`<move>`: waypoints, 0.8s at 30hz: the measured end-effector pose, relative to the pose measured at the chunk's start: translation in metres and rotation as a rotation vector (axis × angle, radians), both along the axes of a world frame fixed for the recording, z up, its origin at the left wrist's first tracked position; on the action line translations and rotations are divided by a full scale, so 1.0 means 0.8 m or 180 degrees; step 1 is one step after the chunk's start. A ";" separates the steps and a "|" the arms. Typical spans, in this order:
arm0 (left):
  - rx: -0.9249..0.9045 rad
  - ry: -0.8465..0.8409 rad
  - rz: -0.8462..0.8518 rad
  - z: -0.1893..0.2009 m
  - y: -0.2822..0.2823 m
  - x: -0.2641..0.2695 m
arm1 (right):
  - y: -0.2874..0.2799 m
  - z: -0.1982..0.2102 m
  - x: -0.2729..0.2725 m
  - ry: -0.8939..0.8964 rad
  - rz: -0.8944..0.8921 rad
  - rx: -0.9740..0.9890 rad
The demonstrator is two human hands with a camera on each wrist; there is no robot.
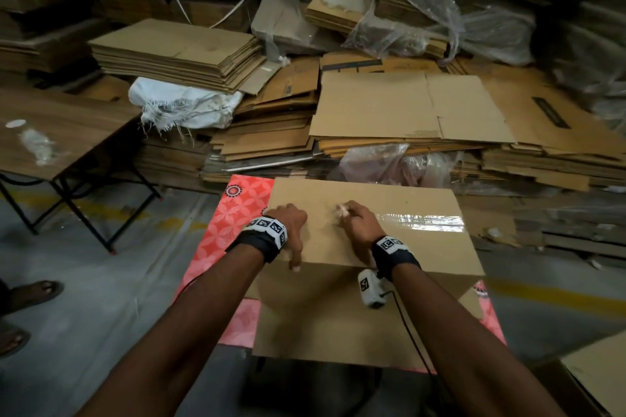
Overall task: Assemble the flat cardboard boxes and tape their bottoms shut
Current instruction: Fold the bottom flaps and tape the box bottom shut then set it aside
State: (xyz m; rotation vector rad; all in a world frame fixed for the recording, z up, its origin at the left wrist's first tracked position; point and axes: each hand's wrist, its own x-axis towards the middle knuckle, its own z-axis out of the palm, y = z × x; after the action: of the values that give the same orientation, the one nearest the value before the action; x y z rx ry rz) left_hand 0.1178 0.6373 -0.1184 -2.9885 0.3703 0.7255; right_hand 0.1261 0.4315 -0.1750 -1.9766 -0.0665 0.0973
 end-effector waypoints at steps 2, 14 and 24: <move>-0.0116 0.0073 0.0127 0.003 0.000 0.005 | -0.001 0.000 -0.001 0.0122 -0.0017 0.0501; -0.0478 0.0126 0.0230 -0.016 -0.054 0.008 | -0.063 0.009 0.017 -0.0216 -0.0218 -0.0958; -0.0313 0.0091 0.0140 -0.011 -0.071 0.004 | -0.082 0.004 0.013 0.0125 -0.0780 -0.1618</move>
State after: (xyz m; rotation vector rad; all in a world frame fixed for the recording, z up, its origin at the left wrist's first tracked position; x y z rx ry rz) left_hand 0.1214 0.5805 -0.1271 -3.0903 0.3528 0.7771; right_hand 0.1367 0.3660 -0.1718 -2.4710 0.2492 -0.0096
